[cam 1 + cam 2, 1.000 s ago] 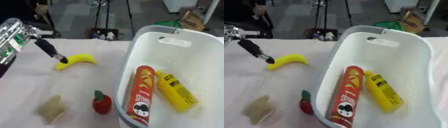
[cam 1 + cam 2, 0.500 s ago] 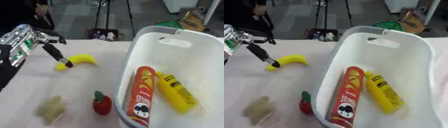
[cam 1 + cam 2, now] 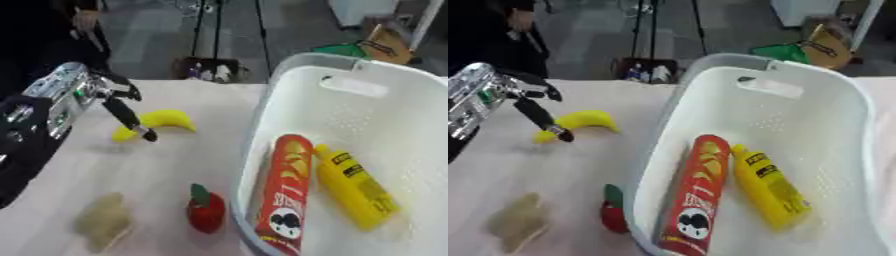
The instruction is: Pick up objects on the table and place them in the box.
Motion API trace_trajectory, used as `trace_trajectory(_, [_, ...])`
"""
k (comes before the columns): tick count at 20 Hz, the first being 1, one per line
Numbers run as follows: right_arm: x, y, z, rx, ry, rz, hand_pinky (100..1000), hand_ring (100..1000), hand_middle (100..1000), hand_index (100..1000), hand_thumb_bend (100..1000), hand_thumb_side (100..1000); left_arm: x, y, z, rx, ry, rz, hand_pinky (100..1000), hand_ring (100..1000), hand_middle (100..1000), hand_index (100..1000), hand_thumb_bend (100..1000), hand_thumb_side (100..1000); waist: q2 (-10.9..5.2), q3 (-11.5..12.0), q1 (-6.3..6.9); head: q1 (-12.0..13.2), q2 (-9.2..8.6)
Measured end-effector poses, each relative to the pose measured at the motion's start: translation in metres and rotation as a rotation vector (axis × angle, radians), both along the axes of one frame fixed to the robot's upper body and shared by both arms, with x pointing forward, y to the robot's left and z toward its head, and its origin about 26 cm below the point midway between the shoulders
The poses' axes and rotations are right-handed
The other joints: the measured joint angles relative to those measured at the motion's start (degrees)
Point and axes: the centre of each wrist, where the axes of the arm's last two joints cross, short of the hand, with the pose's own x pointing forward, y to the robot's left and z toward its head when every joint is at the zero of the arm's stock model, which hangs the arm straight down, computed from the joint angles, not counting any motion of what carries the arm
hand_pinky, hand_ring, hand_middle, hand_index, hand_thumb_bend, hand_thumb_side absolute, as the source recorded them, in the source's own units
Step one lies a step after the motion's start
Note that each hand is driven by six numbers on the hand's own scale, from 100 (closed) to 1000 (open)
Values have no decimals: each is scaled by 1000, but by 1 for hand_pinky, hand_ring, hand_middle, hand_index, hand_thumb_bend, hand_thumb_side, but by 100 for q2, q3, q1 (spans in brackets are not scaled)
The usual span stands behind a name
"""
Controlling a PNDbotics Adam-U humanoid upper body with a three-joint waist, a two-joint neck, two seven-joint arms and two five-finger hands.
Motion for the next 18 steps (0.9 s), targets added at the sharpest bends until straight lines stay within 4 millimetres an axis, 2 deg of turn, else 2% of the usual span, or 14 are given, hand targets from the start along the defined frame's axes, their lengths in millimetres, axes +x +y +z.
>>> trace_trajectory(18, [1, 1, 1, 8, -5, 9, 754, 538, 523, 667, 100, 730, 12, 25, -19, -62, -26, 85, 991, 974, 913, 969, 688, 683, 65, -35, -10, 41, -107])
